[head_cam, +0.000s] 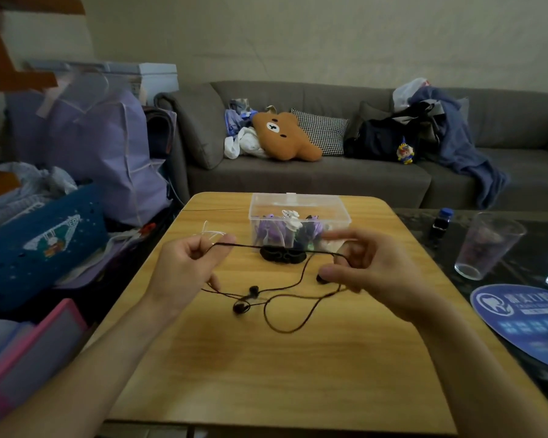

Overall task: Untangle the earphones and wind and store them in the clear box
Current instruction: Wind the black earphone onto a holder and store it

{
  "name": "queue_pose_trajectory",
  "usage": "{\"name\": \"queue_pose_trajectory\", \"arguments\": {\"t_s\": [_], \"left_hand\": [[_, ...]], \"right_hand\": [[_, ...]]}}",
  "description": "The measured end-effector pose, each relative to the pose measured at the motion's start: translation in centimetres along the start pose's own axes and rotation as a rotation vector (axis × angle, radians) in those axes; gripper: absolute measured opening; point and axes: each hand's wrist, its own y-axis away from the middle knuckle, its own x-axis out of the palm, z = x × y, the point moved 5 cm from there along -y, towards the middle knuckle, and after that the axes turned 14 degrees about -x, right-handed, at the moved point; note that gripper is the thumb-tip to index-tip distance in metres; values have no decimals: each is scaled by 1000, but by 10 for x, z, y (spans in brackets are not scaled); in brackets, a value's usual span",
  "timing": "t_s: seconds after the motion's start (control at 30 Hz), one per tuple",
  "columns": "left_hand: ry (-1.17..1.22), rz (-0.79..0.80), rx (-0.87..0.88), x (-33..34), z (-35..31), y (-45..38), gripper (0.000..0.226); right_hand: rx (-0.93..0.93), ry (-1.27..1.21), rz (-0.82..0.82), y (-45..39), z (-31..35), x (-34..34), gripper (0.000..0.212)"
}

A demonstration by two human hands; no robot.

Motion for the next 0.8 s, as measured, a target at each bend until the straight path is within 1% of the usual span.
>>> {"name": "queue_pose_trajectory", "arguments": {"t_s": [0.03,0.07,0.13,0.17,0.23,0.3,0.37,0.4,0.43,0.47,0.5,0.57,0.67,0.73,0.8], "left_hand": [[53,36,-14,3,1,1,60],[119,68,-26,7,1,2,61],[267,112,-63,14,-1,3,55],[335,124,-95,16,-1,3,48],[405,140,-150,18,0,4,39],[341,131,-125,18,1,3,45],[79,27,-2,12,-1,2,53],[-82,-27,70,10,-3,3,60],[-204,-61,111,9,-4,4,66],[-260,-87,110,7,-4,5,71],[-272,-119,90,4,-1,4,72],[-274,-200,50,-6,1,-1,67],[-191,-328,-43,-24,5,-10,57],[-100,-369,-124,-34,13,-15,46],[-19,-354,-207,-39,22,-20,33]], "right_hand": [[-33,115,-104,-1,0,-3,56],[-61,208,-218,-2,0,-6,57],[-104,314,-402,-3,0,-9,46],[-93,327,-457,-3,-3,-11,39],[-44,259,-483,-3,-8,-9,27],[29,75,-464,-4,-13,-5,18],[92,-146,-467,-3,-18,-2,17],[106,-202,-487,-2,-20,-3,18],[113,-207,-519,-1,-21,-6,20],[114,-181,-556,0,-21,-10,23],[112,-162,-597,2,-19,-14,26],[113,-218,-682,6,-18,-21,27],[143,-283,-774,12,-19,-35,24],[229,-245,-786,15,-27,-43,23],[343,-124,-700,18,-37,-50,26]]}}
